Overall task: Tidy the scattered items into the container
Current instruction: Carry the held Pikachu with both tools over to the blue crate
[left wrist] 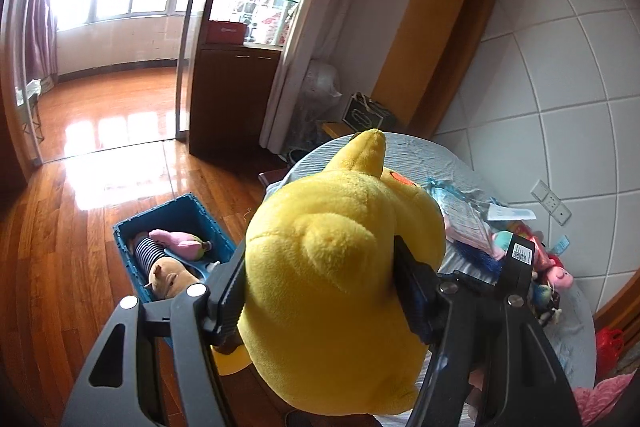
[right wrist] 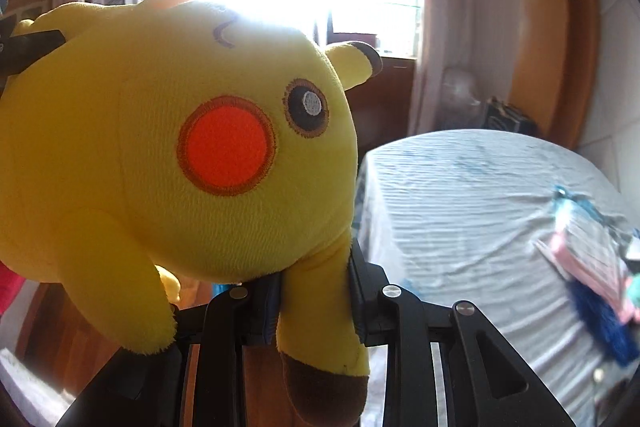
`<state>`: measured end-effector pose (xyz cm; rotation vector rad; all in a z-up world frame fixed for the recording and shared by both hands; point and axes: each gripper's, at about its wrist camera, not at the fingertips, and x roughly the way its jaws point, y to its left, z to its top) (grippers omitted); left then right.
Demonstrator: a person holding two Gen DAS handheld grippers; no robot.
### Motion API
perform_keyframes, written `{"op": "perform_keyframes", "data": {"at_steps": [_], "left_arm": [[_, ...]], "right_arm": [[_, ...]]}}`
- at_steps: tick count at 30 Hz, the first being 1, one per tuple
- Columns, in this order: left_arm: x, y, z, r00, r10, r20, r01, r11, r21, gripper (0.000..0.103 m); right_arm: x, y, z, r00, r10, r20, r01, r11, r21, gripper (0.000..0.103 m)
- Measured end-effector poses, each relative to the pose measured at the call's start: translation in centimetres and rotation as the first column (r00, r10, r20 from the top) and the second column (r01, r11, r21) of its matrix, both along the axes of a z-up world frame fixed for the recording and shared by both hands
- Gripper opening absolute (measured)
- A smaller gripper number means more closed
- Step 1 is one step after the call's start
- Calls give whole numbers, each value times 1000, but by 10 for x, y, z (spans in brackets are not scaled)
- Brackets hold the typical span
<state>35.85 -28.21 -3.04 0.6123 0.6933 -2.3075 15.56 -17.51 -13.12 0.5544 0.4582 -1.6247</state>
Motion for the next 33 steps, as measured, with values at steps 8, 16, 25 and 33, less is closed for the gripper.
{"op": "perform_keyframes", "data": {"at_steps": [8, 16, 25, 33], "left_arm": [[11, -68, -19, 992, 123, 20, -123, 992, 25, 65], [20, -127, -42, 984, 174, 37, -176, 983, 54, 65], [29, -203, -80, 995, 88, 38, -91, 991, 100, 65], [42, -268, -125, 998, -5, 63, -4, 991, 130, 65]], "right_arm": [[4, -98, -21, 991, 131, -5, -131, 991, 37, 28], [23, -177, -40, 981, 196, 7, -196, 978, 77, 28], [40, -234, -72, 991, 136, -1, -135, 982, 135, 28], [61, -275, -114, 999, 53, 11, -55, 984, 168, 28]]}}
